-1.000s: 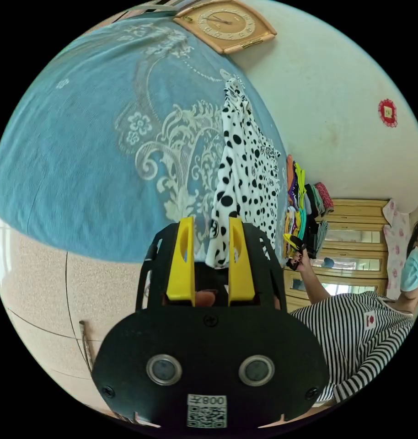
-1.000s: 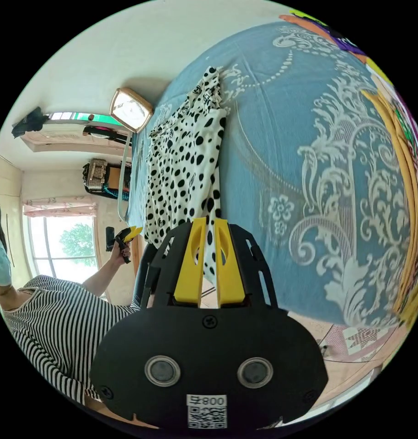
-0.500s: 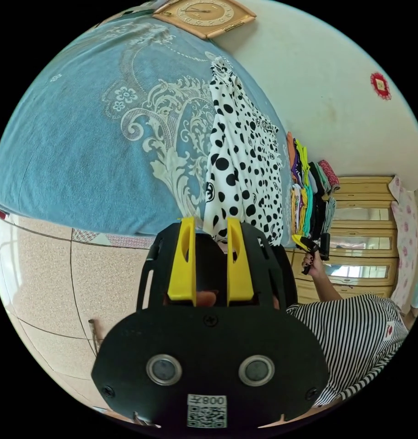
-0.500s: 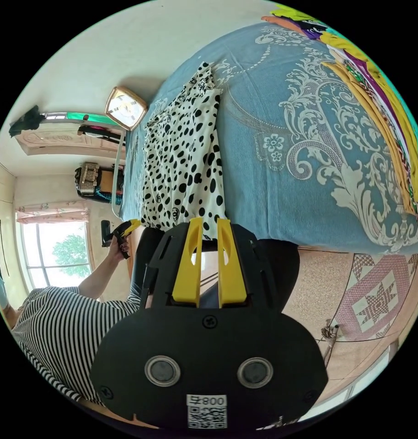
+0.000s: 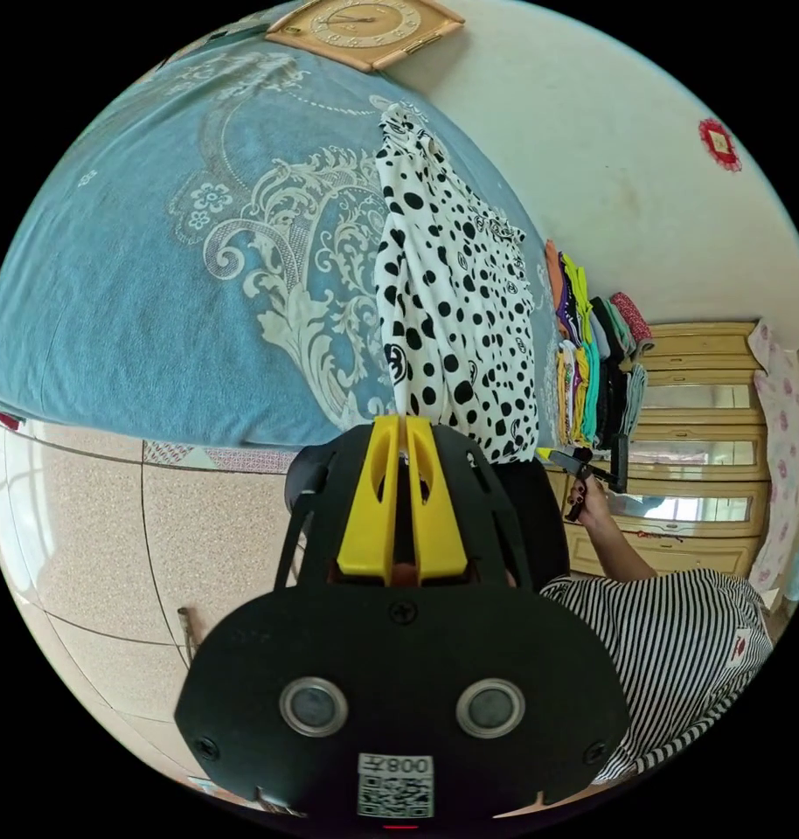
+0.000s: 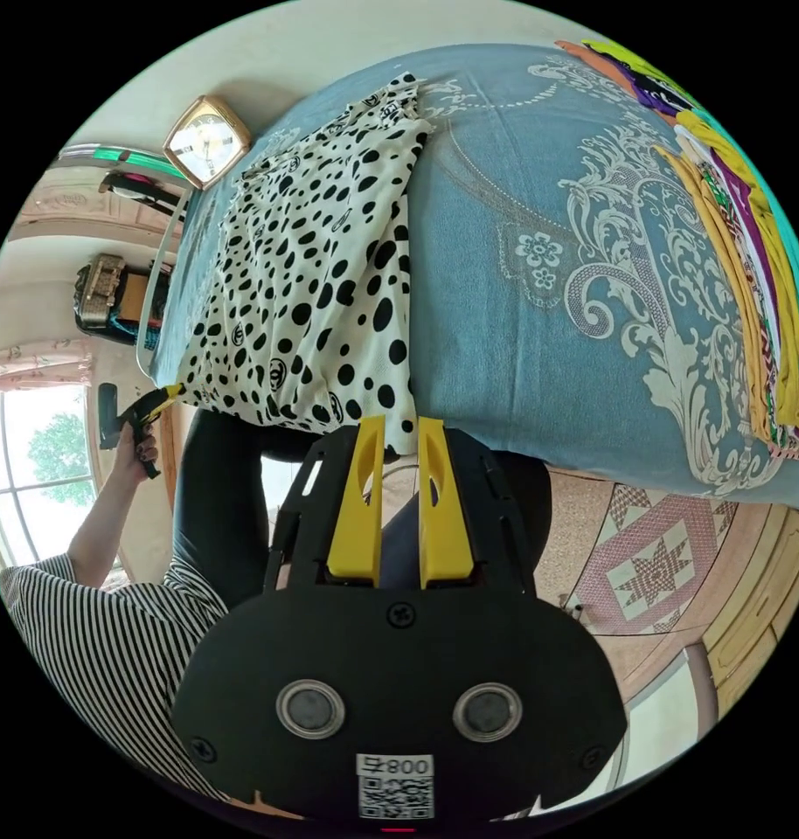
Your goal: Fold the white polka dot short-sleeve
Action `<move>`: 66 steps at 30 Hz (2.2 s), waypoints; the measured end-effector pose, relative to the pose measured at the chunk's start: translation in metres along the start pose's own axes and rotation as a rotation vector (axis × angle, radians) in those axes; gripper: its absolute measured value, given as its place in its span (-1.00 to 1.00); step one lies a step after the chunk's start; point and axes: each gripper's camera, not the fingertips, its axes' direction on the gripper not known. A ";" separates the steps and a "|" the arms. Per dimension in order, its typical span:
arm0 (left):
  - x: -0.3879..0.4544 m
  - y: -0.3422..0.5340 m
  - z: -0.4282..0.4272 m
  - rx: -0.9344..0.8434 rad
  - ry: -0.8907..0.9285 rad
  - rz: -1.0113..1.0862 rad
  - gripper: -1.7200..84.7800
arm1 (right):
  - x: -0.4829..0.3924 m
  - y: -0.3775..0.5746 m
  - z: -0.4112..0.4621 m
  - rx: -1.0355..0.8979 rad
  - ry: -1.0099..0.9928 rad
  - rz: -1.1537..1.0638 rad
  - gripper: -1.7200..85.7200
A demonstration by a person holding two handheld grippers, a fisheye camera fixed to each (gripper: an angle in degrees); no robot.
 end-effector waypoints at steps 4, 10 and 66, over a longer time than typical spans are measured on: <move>-0.006 0.020 -0.020 0.039 0.021 -0.010 -0.93 | -0.006 0.000 0.011 -0.027 0.026 0.020 -0.87; -0.025 0.053 -0.039 0.059 0.026 -0.062 -0.93 | -0.007 0.012 0.004 -0.039 -0.068 -0.021 -0.94; -0.021 0.084 -0.092 0.130 0.172 -0.177 -0.93 | 0.051 0.056 -0.089 0.048 -0.212 -0.012 -0.95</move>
